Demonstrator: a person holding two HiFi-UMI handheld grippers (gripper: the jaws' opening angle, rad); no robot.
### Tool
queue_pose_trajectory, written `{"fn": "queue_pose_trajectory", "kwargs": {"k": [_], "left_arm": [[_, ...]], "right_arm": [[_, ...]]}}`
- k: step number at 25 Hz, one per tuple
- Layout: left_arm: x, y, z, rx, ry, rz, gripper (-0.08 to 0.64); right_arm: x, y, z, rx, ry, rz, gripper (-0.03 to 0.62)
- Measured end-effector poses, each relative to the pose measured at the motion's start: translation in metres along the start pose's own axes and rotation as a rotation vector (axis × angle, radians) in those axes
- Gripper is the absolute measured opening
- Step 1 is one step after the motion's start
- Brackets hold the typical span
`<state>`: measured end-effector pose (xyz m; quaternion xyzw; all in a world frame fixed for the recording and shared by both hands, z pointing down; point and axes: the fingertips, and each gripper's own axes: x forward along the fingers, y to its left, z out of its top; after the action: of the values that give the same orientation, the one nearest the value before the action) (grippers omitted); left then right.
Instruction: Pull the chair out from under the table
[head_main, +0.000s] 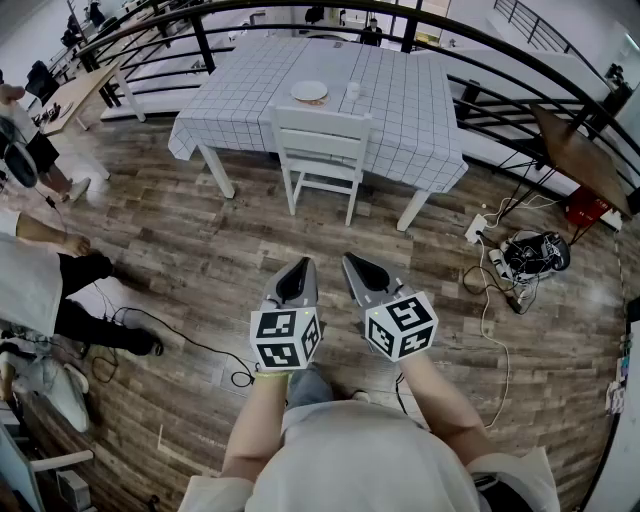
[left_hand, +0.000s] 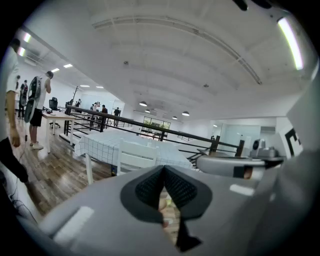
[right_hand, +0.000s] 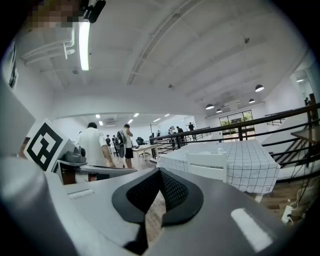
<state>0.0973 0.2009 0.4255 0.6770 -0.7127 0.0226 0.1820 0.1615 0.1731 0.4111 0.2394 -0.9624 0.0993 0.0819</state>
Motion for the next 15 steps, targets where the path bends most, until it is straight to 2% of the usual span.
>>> {"fn": "queue_pose_trajectory", "kwargs": {"k": [8,15], "left_arm": [[-0.038,-0.07,-0.03,-0.004,0.001,0.024,0.009],[-0.041,-0.087,-0.033,-0.008,0.002,0.026,0.009]], "right_arm": [[-0.085,0.002,-0.02,-0.008,0.004,0.028,-0.005],[-0.107,-0.001,-0.023,-0.012,-0.007,0.028,-0.005]]}}
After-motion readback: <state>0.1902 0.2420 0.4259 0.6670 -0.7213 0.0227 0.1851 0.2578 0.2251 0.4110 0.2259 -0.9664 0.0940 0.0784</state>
